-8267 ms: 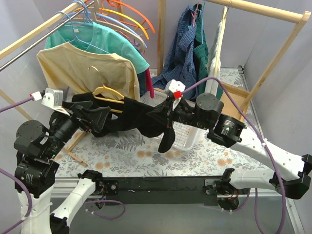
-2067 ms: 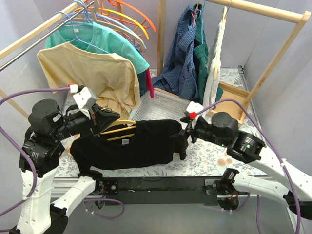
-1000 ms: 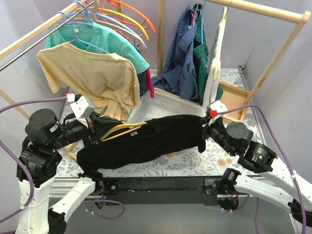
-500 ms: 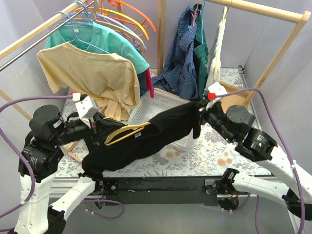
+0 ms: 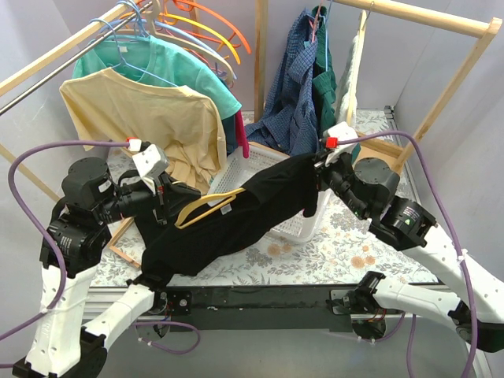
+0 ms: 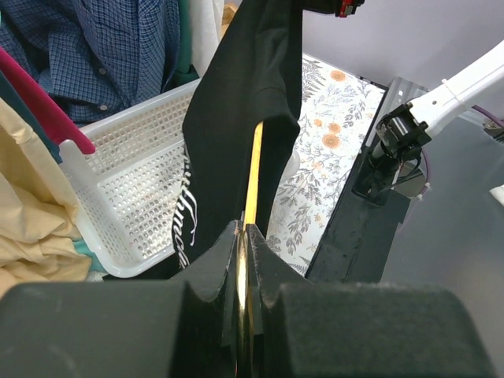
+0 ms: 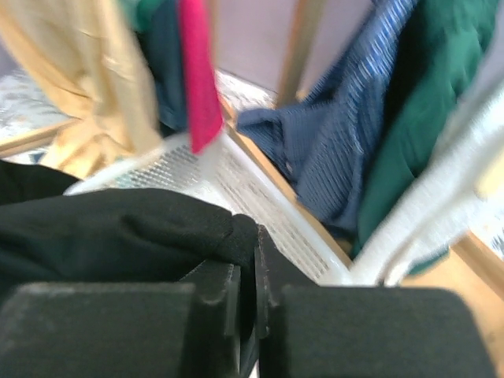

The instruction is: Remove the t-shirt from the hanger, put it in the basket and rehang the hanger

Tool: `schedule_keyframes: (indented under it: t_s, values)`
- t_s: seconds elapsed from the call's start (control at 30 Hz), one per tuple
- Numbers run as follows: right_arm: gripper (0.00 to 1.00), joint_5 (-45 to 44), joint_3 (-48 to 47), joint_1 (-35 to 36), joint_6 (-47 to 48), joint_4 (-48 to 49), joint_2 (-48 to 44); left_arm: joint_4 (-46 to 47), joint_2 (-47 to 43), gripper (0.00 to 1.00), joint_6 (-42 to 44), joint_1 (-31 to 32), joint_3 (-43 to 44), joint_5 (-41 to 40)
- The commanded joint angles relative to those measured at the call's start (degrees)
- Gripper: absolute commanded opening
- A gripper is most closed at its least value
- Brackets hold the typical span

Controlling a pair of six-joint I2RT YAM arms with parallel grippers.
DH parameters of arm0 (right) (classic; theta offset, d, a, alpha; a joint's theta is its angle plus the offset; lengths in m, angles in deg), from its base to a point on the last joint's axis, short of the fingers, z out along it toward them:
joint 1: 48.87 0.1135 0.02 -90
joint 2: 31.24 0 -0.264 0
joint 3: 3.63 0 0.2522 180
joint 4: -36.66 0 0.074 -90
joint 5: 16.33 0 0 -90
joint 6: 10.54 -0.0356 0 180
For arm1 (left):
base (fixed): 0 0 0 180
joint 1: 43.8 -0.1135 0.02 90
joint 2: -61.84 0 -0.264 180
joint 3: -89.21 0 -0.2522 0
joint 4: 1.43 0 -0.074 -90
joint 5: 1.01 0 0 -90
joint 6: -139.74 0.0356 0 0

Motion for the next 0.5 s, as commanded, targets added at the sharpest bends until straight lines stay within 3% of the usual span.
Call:
schedule_keyframes:
  t_s: [0.0,0.03,0.1,0.3,0.47]
  values:
    - [0.44,-5.53,4.14,-3.56,-2.48,1.95,-2.98,0.16,0.72,0.0,1.18,0.11,0.8,-0.66]
    - [0.59,-1.95,5.29,-3.65,-2.48,1.15,-3.51,0.26,1.07,0.0,1.27,0.11,1.06,-0.57]
    - [0.75,2.63,6.27,-3.56,-2.3,-2.09,-5.18,0.17,2.2,0.0,1.97,0.11,1.5,-0.05]
    - [0.82,21.69,-6.81,-3.56,3.58,-7.12,-4.14,1.74,4.23,0.0,1.88,0.2,0.89,1.97]
    - [0.82,41.74,-15.88,-3.04,7.44,-10.2,5.7,2.1,5.64,0.0,1.62,0.2,1.24,3.82]
